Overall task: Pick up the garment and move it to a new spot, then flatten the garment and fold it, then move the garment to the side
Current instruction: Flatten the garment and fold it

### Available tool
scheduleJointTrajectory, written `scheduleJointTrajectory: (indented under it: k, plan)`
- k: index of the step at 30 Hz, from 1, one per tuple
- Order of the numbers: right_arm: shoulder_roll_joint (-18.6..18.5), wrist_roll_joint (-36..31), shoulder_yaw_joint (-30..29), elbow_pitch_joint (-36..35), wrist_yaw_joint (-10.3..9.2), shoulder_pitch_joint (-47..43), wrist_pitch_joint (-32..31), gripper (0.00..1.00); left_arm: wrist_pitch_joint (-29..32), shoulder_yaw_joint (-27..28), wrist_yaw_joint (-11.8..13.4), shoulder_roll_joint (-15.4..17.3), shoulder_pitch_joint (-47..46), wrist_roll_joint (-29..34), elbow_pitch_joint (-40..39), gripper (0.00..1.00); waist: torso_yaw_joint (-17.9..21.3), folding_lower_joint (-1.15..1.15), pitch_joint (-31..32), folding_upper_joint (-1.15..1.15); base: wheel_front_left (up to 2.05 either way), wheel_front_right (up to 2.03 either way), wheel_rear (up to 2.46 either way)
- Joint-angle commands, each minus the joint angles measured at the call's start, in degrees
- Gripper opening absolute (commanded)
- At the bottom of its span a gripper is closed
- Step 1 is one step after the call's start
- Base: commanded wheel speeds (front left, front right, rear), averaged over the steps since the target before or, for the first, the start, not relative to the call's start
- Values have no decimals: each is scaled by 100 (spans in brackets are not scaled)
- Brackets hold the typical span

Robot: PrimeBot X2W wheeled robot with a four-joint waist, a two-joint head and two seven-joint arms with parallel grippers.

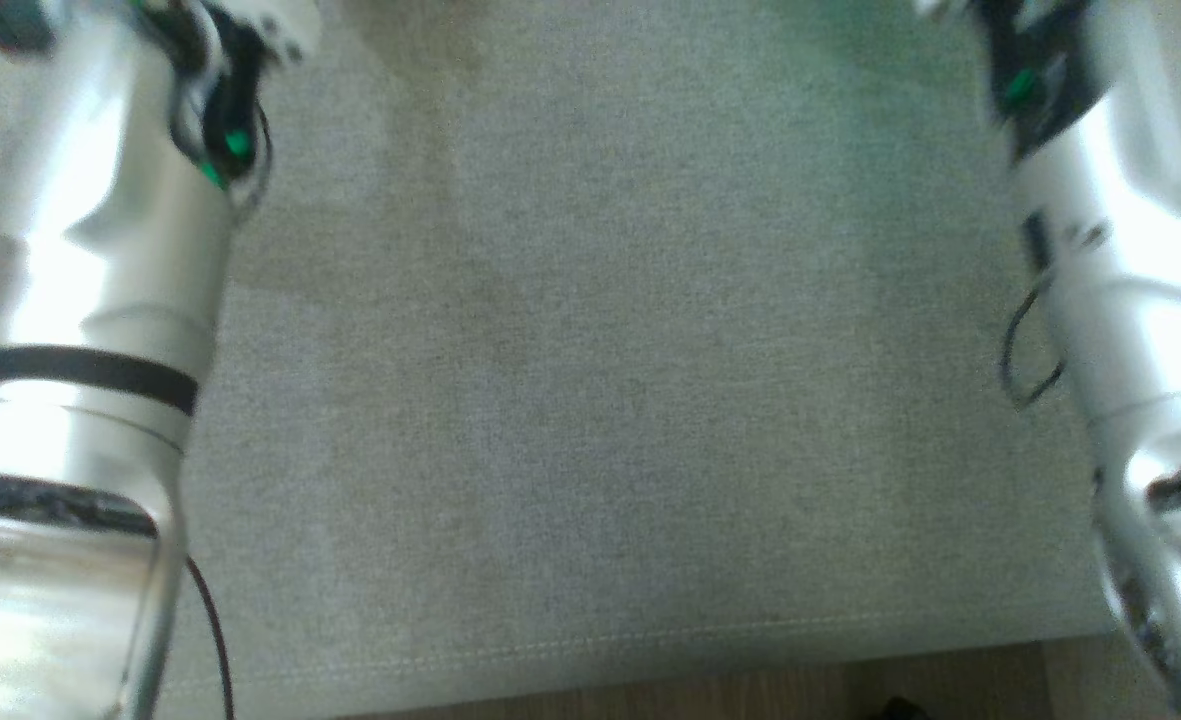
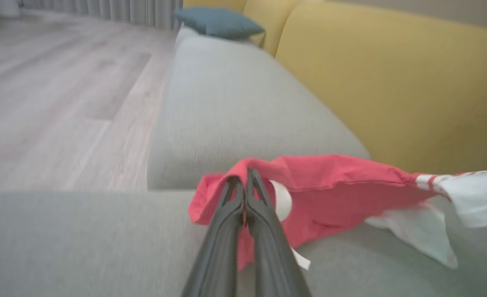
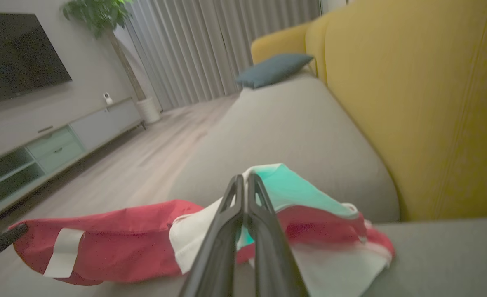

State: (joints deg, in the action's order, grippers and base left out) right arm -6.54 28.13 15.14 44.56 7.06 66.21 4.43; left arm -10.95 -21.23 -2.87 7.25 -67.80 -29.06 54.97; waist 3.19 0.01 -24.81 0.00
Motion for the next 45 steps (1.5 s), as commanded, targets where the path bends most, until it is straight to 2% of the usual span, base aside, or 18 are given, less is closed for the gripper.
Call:
scheduleJointTrajectory:
  k: [1, 5, 10, 16, 21, 24, 27, 34, 40, 45]
  plan:
    - [174, 216, 262, 151, 43, -202, 185, 0, -138, 168, -97, 69, -38, -126, 242, 0, -4, -1, -189, 0, 0, 0, 0]
    - [230, 619, 539, 539, 43, -719, 541, 0, -309, 192, -244, -123, 255, -268, 786, 0, -72, -1, -283, 0, 0, 0, 0]
    - [160, 954, 703, 496, 43, -1321, 814, 0, -393, 247, -329, -210, 633, -335, 894, 0, -129, -1, -212, 0, 0, 0, 0]
    - [-286, 1249, 721, -385, 43, -2597, 990, 0, -403, 630, -238, -4, 1718, 5, -386, 0, -191, -1, 80, 0, 0, 0, 0]
    - [-645, 1450, 284, -1575, 43, -3985, 918, 0, -404, 877, -169, 205, 3155, 478, -1897, 0, -186, -1, 443, 0, 0, 0, 0]
    - [-792, 1419, -44, -2271, 43, -4858, 490, 0, -404, 936, -149, 295, 4032, 621, -2695, 0, -205, -1, 631, 0, 0, 0, 0]
    - [-768, 1312, -498, -3015, 43, -5726, -133, 0, -386, 913, -64, 381, 4792, 664, -3333, 0, -221, -1, 819, 0, 0, 0, 0]
    - [-221, 604, -1673, -4776, 43, -7417, -2095, 0, 355, 926, 419, 541, 6316, 574, -5009, 0, -225, -1, 1104, 0, 0, 0, 0]
    - [230, 188, -2289, -5909, 43, -8149, -3412, 0, 1134, 898, 817, 627, 7208, 492, -6269, 0, -240, -1, 1240, 0, 0, 0, 0]
    - [338, 65, -2565, -6326, 43, -8321, -3913, 0, 1569, 855, 1008, 683, 7556, 460, -6838, 0, -261, -1, 1283, 0, 0, 0, 0]
